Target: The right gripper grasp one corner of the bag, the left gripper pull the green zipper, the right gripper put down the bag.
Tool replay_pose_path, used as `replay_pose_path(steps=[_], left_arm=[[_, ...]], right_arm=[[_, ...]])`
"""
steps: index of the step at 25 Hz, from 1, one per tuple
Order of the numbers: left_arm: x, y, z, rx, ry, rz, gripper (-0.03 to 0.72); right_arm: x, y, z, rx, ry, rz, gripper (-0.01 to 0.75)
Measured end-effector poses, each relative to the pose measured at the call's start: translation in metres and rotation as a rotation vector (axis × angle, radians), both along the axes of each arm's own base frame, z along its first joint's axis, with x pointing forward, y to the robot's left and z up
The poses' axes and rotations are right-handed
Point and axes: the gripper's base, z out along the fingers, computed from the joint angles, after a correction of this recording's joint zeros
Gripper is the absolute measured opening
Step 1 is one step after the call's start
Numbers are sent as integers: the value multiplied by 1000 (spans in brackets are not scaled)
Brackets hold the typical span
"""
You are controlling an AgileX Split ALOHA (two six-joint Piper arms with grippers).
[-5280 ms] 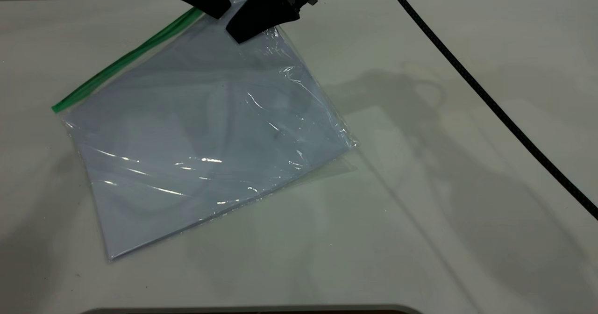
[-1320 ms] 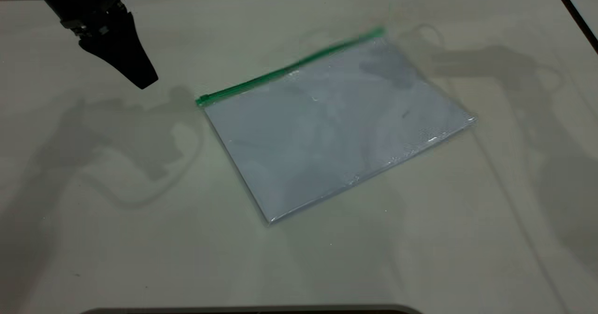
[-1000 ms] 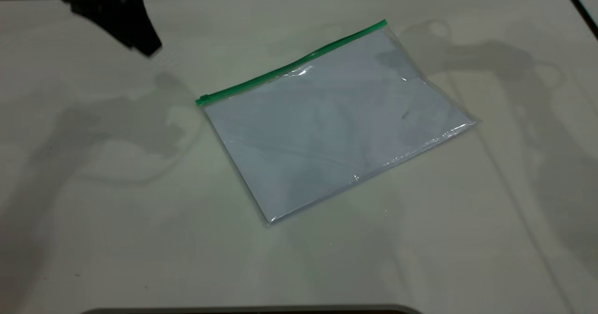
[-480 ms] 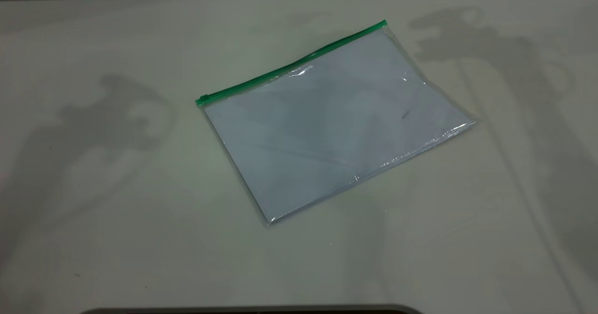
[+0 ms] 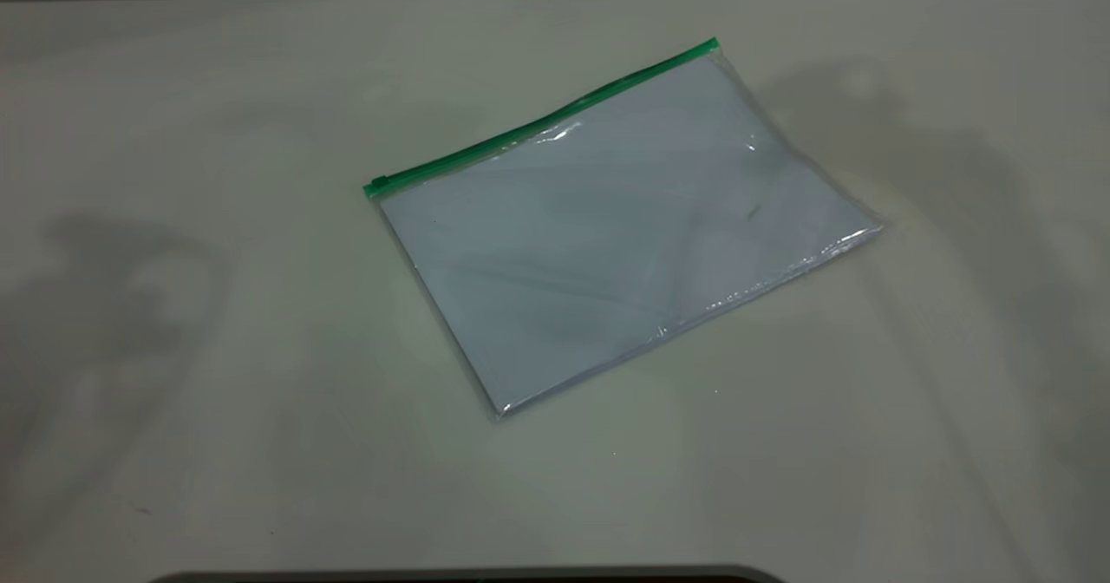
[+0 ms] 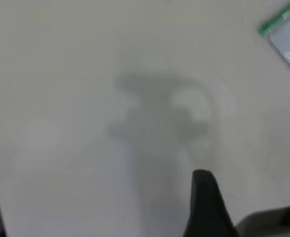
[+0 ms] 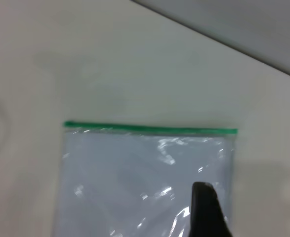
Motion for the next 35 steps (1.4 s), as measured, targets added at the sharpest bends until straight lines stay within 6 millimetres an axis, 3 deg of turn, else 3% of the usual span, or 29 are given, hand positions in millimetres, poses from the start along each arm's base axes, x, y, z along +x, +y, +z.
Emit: replay_pose_path(steps=[5,10,15,20,27,35], left_arm=[[-24,5,25,17,-94,8,538],[-48,6,45,-39,-176,40,538],[-81,5,67,-111,-271,59,538],[-137,11,66,-128,-342,54,538],[-216,18,16,-146,-368,25,538],[-256,18,-52,-178,-328,2,538]], right_arm=[[-72,12,38,16,-35,61,508],[-135,5,60,29,-75,82,508],[-187,-8,55,29,-67,82,508],[-242,-21,35,48,-72,73,508],[-304,-33,-6,80,-48,83,508],[-356,-46,-41,108,-135,66,508]])
